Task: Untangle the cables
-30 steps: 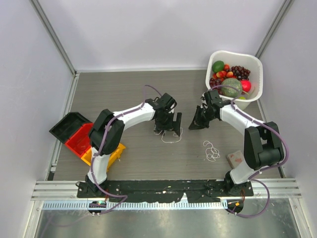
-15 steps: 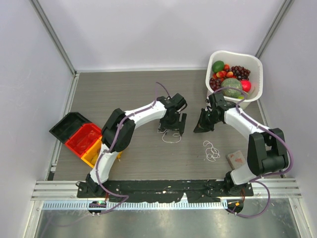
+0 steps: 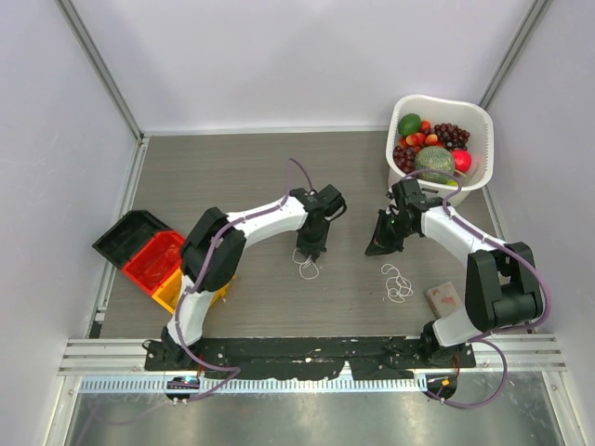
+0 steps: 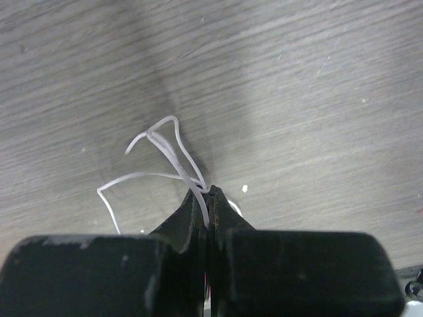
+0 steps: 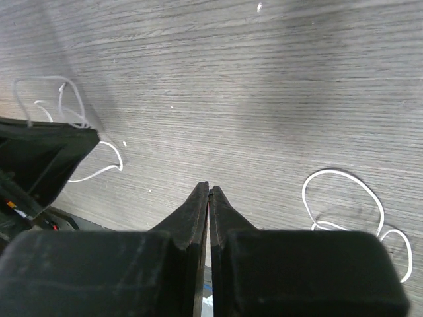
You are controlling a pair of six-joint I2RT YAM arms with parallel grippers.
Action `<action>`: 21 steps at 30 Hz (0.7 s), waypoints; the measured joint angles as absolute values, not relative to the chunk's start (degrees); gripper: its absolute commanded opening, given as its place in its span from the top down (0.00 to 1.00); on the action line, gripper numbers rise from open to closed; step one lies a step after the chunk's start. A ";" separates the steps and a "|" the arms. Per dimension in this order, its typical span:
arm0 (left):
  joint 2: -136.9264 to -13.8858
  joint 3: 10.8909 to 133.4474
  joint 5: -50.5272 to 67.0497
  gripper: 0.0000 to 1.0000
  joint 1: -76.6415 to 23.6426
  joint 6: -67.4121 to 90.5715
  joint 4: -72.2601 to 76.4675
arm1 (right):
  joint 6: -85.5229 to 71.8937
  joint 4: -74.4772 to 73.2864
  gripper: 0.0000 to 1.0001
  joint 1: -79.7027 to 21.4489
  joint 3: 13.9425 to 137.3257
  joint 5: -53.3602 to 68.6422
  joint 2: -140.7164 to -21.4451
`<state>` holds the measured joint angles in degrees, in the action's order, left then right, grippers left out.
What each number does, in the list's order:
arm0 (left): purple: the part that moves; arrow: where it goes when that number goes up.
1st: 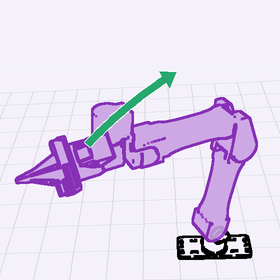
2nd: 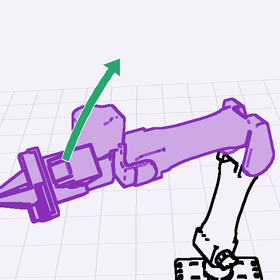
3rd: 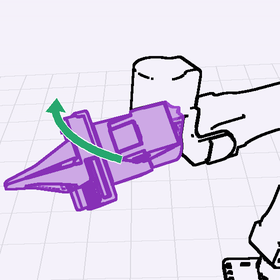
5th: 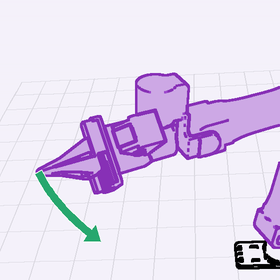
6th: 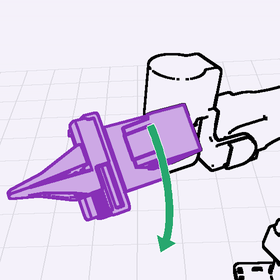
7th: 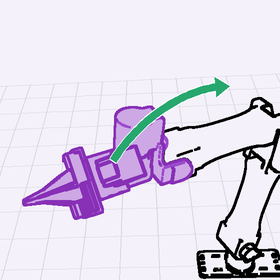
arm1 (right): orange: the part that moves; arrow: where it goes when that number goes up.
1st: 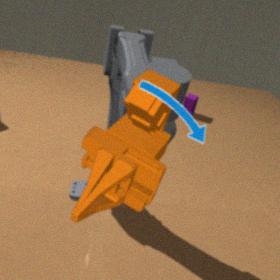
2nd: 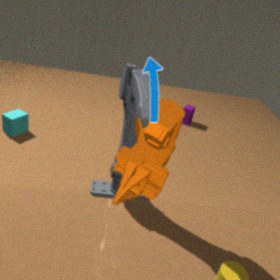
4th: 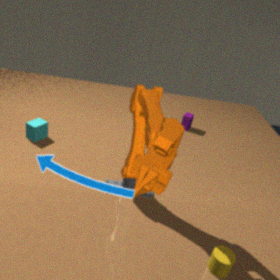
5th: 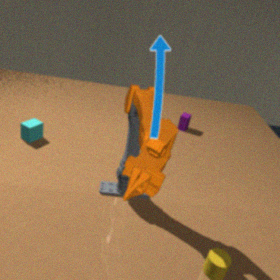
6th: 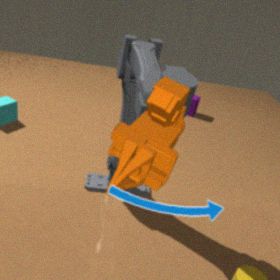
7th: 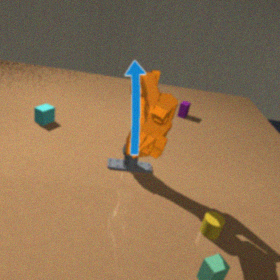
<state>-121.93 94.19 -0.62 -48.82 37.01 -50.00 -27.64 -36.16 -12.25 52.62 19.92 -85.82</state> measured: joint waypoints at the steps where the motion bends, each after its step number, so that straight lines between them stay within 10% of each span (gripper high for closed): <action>1: -121.03 93.54 -0.78 1.00 -48.45 36.99 -49.95 | -27.51 -36.34 0.91 -12.25 52.49 19.92 -85.71; 21: -92.86 89.41 -24.69 1.00 -4.64 37.56 -55.18 | -27.11 -36.32 0.91 -12.25 52.38 21.17 -85.76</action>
<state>-92.86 89.41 -24.69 -4.64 37.56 -55.18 -27.11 -36.32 -12.25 52.38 21.17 -85.76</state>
